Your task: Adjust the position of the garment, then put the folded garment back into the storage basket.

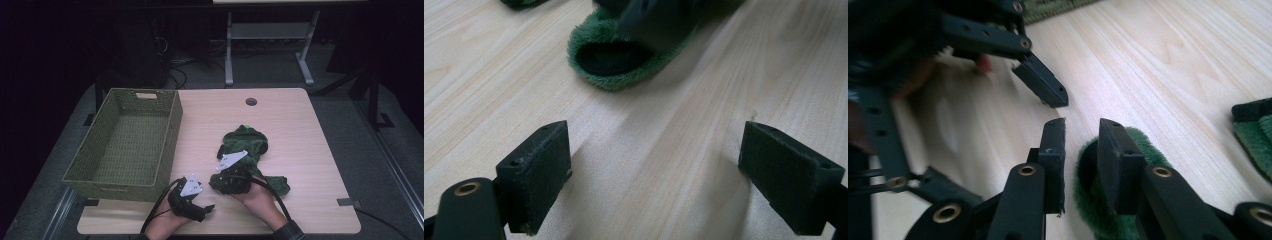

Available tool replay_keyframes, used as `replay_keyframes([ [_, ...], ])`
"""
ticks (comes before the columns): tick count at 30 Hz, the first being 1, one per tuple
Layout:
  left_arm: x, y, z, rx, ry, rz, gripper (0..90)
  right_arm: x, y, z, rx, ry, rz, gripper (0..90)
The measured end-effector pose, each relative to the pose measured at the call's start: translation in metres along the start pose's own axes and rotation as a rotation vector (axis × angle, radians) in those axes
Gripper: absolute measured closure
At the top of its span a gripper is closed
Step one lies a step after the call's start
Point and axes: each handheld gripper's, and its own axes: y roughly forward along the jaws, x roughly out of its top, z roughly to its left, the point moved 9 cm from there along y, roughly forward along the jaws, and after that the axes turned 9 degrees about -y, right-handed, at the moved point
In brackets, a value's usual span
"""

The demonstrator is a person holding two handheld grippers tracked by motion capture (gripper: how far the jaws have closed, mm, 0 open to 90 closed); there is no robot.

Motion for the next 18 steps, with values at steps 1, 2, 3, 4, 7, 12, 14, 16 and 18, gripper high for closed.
replay_keyframes([
  [1,0.0,0.0,0.0,0.0,0.0,-0.001,12.9,-0.001,0.003,0.0,-0.007,-0.002,0.01,72.6],
  [2,0.0,0.0,0.0,-0.001,0.0,0.0,12.9,-0.003,0.006,-0.001,-0.009,-0.014,0.023,72.3],
  [3,0.0,0.0,0.0,0.0,0.0,0.0,12.9,-0.005,0.009,0.001,-0.016,0.002,0.035,72.2],
  [4,0.0,0.0,0.0,-0.001,0.001,-0.001,12.9,-0.007,0.011,-0.001,-0.031,-0.009,0.048,72.3],
  [7,0.0,0.0,0.0,-0.001,0.0,0.0,12.8,-0.013,0.019,0.0,-0.02,-0.015,0.068,74.5],
  [12,0.0,0.0,0.0,0.0,0.0,-0.004,12.8,-0.016,0.025,0.006,-0.055,-0.052,0.079,85.5],
  [14,0.0,0.0,0.0,0.001,0.003,-0.002,12.8,-0.016,0.024,0.009,-0.046,-0.058,0.078,86.0],
  [16,0.0,0.0,0.0,-0.001,0.001,0.0,12.8,-0.016,0.023,0.011,-0.031,-0.056,0.072,86.0],
  [18,0.0,0.0,0.0,-0.002,-0.004,-0.002,12.8,-0.016,0.019,0.014,-0.013,-0.038,0.059,86.0],
])
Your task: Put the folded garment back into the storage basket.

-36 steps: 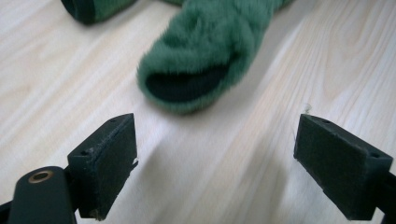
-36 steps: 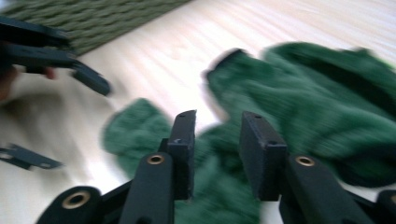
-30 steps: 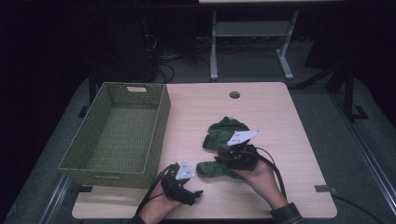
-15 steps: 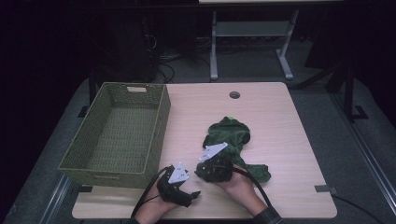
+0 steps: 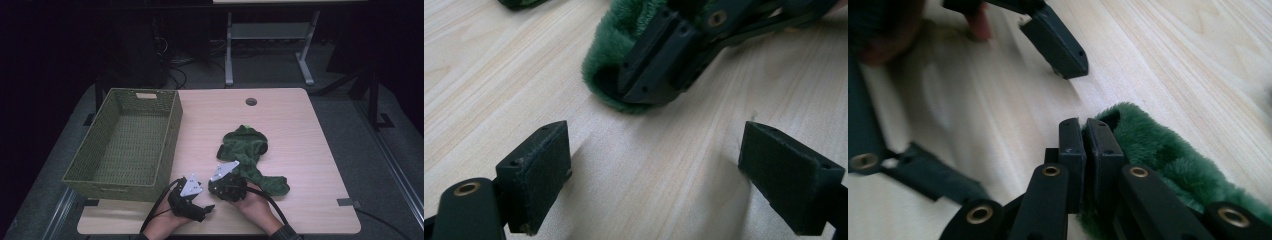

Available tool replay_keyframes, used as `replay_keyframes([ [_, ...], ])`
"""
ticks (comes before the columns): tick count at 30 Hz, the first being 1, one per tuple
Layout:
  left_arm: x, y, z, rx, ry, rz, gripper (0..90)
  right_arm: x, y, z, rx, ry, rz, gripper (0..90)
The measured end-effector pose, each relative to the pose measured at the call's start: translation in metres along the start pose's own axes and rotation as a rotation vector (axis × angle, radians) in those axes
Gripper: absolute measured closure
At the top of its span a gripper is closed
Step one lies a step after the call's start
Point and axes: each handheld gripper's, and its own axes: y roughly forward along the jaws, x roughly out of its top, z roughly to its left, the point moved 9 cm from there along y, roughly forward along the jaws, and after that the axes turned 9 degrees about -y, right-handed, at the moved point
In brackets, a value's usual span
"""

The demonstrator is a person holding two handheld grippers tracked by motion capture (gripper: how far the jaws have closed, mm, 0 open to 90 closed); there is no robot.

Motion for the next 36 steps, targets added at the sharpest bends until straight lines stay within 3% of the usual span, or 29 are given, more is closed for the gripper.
replay_keyframes([
  [4,0.0,0.0,0.0,-0.001,-0.005,-0.002,12.8,0.004,-0.015,0.001,0.019,0.004,-0.059,86.2],
  [6,0.0,0.0,0.0,0.001,-0.004,-0.002,12.8,0.007,-0.024,0.002,0.03,0.038,-0.098,86.2],
  [15,0.0,0.0,0.0,0.001,-0.004,0.001,12.7,0.007,-0.057,-0.015,0.016,0.088,-0.188,86.0],
  [24,0.0,0.0,0.0,-0.001,-0.001,-0.001,12.7,-0.003,-0.076,-0.034,-0.018,0.127,-0.219,85.7],
  [36,0.001,0.001,0.0,-0.002,0.005,0.001,12.6,-0.025,-0.094,-0.053,-0.065,0.178,-0.213,84.5],
])
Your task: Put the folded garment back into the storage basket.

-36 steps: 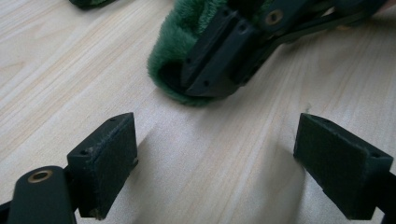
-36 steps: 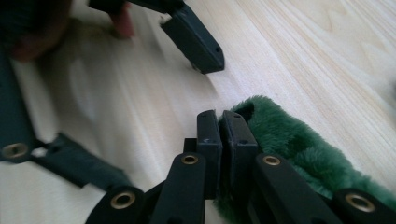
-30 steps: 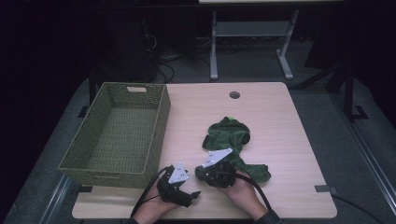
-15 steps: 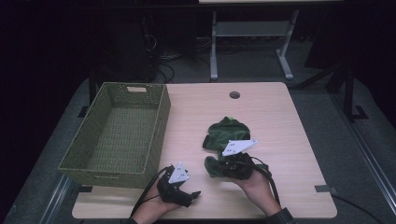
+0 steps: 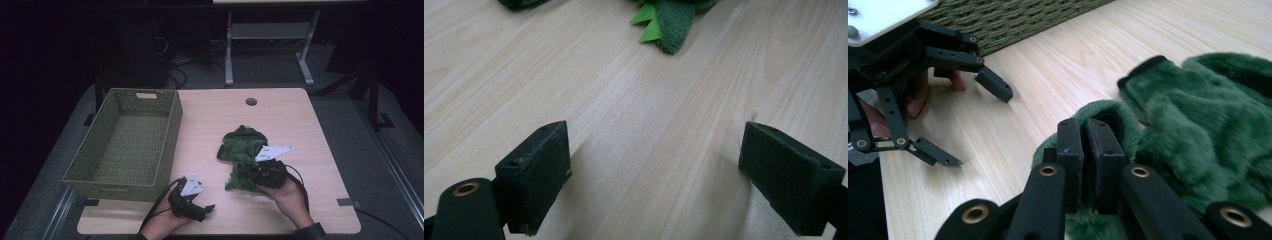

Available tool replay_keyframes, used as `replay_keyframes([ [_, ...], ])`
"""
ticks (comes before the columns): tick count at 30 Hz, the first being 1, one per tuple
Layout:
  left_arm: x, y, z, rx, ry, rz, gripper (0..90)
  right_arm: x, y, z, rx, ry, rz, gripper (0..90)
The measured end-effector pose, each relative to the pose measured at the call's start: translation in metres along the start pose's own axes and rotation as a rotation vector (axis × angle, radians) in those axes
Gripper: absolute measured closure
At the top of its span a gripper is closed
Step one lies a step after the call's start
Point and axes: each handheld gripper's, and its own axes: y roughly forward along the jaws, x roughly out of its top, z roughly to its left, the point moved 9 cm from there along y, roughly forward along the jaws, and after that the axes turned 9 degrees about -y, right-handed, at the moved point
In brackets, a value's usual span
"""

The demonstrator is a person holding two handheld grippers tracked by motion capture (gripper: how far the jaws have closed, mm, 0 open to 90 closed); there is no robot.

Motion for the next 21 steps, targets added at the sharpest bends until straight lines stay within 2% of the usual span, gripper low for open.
replay_keyframes([
  [6,0.001,0.001,-0.001,-0.005,-0.005,-0.001,12.5,-0.01,-0.005,-0.008,-0.027,0.013,0.009,82.9],
  [14,0.001,0.001,0.0,-0.003,0.002,0.002,12.6,-0.028,-0.008,-0.024,-0.058,0.056,0.044,80.6],
  [16,0.001,0.001,0.0,-0.003,0.002,0.001,12.6,-0.035,-0.007,-0.028,-0.077,0.054,0.08,79.6],
  [21,0.001,0.001,0.0,-0.005,-0.003,0.001,12.6,-0.045,-0.006,-0.034,-0.106,0.051,0.13,78.9],
])
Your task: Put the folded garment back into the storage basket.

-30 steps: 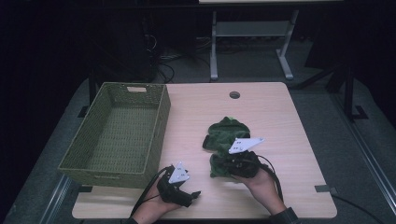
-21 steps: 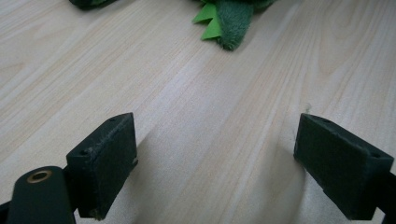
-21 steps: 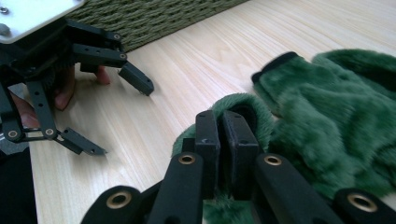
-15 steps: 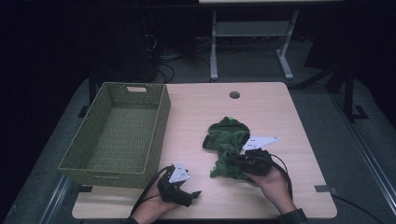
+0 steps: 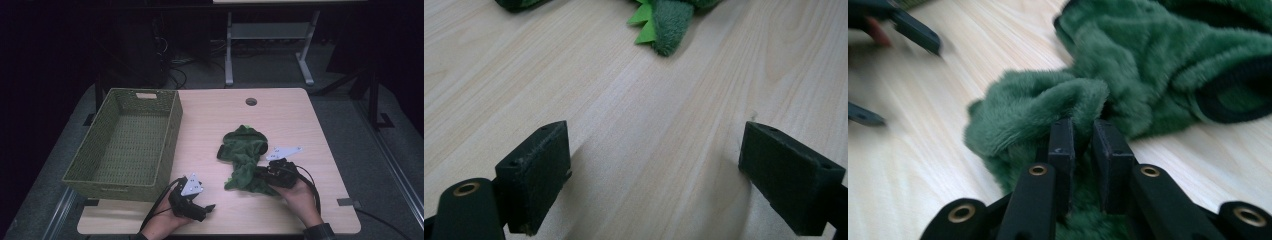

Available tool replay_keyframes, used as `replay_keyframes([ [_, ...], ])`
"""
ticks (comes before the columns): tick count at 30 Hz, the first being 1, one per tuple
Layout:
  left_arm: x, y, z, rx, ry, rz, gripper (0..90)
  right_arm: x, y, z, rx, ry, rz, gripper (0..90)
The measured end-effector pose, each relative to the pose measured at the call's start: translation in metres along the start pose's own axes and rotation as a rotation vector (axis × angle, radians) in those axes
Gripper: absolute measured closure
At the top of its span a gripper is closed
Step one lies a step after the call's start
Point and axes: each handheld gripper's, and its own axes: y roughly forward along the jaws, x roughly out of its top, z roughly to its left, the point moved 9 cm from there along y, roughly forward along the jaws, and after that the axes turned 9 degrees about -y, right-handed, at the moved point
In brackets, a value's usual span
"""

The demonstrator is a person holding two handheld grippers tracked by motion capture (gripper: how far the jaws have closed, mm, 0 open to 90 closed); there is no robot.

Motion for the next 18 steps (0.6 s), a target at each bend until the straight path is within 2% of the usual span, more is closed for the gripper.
replay_keyframes([
  [5,0.0,0.0,0.0,0.002,0.003,-0.001,12.7,-0.011,0.002,-0.005,-0.01,0.012,0.023,78.9],
  [12,0.0,0.0,0.0,0.001,0.001,0.0,12.7,-0.012,-0.021,-0.015,-0.024,0.034,-0.047,79.0],
  [18,0.0,0.0,0.0,0.001,0.001,0.0,12.7,-0.027,-0.038,-0.023,-0.04,0.068,-0.059,78.1],
])
